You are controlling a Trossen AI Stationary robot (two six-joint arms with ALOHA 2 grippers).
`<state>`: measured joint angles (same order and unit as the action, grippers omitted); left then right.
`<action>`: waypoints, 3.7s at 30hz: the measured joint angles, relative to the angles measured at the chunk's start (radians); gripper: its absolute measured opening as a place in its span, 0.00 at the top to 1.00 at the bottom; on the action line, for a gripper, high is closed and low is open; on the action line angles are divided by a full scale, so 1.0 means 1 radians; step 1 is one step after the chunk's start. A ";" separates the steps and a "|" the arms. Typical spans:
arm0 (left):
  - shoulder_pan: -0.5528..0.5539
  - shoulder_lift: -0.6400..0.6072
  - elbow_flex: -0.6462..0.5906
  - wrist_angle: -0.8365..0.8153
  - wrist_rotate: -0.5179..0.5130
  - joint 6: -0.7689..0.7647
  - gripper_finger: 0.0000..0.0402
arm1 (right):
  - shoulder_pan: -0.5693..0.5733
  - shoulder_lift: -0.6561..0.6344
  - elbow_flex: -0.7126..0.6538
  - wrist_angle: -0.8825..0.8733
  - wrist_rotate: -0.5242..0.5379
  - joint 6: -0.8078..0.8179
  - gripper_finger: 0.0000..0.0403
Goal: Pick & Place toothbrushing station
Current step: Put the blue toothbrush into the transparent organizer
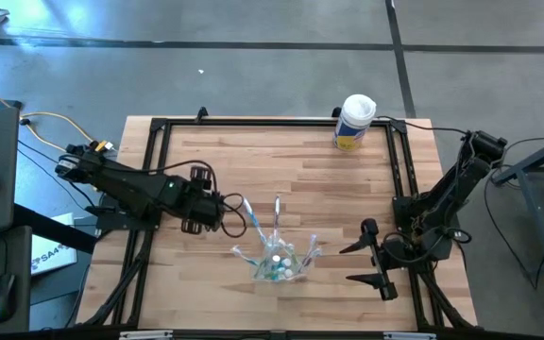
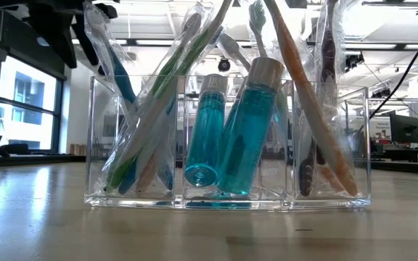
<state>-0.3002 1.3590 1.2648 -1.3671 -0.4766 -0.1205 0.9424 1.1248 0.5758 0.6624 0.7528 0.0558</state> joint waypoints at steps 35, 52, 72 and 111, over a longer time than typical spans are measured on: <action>0.444 0.001 -0.362 0.749 0.492 0.475 0.39 | -0.019 0.008 0.000 -0.001 0.008 0.056 0.33; 0.444 0.096 -0.449 0.960 0.529 0.409 0.39 | -0.047 0.007 0.000 -0.027 -0.004 0.081 0.33; 0.444 0.229 -0.449 1.120 0.529 0.535 0.39 | -0.047 0.007 0.000 -0.071 -0.004 0.121 0.33; 0.444 0.383 -0.402 0.981 0.588 0.382 0.96 | -0.048 0.007 0.000 -0.119 -0.004 0.181 0.33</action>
<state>0.1436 1.7421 0.8633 -0.3866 0.1119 0.2615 0.8948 1.1316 0.5758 0.5439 0.7486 0.2371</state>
